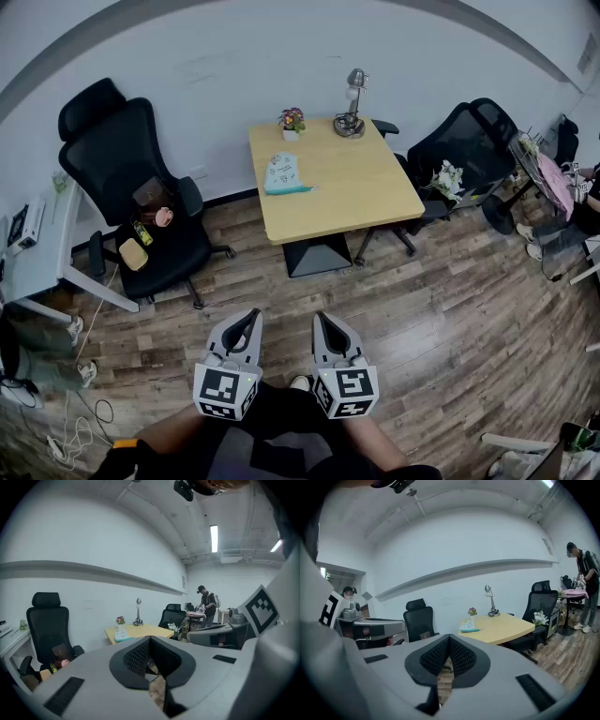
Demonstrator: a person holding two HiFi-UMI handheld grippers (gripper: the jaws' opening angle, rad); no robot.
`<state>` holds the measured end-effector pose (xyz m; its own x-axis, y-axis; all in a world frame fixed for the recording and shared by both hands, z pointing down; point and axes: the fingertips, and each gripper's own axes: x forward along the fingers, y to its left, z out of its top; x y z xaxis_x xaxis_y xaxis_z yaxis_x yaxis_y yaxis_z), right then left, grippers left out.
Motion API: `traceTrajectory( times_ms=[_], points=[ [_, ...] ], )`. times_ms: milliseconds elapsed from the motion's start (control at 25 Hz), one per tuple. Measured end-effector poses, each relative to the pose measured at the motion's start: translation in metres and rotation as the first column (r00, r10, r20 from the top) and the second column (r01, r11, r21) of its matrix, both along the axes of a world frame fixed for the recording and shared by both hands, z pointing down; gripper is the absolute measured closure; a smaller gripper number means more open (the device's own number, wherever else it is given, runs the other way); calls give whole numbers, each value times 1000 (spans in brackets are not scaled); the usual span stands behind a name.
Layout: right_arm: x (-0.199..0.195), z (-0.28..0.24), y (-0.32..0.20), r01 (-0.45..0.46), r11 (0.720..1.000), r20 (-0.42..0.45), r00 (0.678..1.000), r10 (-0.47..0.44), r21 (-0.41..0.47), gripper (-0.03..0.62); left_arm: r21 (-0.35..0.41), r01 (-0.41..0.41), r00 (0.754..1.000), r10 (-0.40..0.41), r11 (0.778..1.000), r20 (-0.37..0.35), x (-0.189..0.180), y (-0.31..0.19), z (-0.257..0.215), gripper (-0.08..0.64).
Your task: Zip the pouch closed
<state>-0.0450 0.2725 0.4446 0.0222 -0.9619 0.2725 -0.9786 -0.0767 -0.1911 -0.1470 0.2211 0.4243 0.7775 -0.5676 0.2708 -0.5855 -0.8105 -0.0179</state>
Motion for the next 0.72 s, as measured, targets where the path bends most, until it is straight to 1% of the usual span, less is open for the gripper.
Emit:
traceTrajectory(
  times_ms=[240, 720],
  points=[
    [-8, 0, -8, 1, 1000, -12, 1000, -1, -6, 578, -10, 4, 1000, -4, 1000, -11, -7, -8, 2, 551],
    [-4, -3, -10, -14, 1000, -23, 1000, 14, -3, 578, -12, -10, 1000, 10, 1000, -25, 1, -13, 1, 551]
  ],
)
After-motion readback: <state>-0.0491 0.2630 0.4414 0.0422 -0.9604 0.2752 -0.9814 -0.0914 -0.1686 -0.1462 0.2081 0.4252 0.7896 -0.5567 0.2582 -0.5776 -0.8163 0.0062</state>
